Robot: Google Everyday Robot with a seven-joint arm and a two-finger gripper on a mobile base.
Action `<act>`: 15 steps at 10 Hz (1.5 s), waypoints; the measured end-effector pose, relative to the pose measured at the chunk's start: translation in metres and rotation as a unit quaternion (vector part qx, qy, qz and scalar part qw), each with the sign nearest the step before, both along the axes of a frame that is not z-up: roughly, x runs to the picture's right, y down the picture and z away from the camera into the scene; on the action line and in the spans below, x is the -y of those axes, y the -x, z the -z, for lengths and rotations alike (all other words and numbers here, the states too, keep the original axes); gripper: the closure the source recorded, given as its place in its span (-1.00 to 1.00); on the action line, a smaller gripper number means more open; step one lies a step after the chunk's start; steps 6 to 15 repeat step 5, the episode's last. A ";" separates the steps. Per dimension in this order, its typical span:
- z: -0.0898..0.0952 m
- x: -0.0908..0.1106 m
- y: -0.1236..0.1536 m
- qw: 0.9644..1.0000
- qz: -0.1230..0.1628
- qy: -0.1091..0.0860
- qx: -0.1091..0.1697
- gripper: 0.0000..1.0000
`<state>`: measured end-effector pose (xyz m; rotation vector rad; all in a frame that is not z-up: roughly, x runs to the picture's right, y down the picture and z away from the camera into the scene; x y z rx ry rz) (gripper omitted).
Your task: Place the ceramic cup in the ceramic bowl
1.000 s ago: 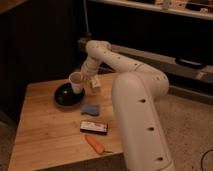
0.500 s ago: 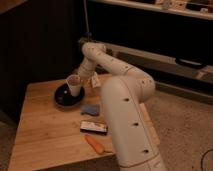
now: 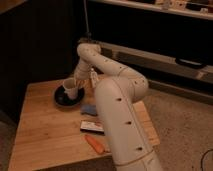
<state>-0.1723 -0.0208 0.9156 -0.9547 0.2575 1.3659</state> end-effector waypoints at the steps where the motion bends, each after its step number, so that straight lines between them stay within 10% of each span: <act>1: 0.006 0.000 0.001 1.000 0.010 0.001 0.008 -0.60; 5: 0.057 0.018 0.000 0.999 0.024 -0.024 0.042 -0.60; 15: 0.057 0.018 0.000 0.999 0.024 -0.024 0.042 -0.60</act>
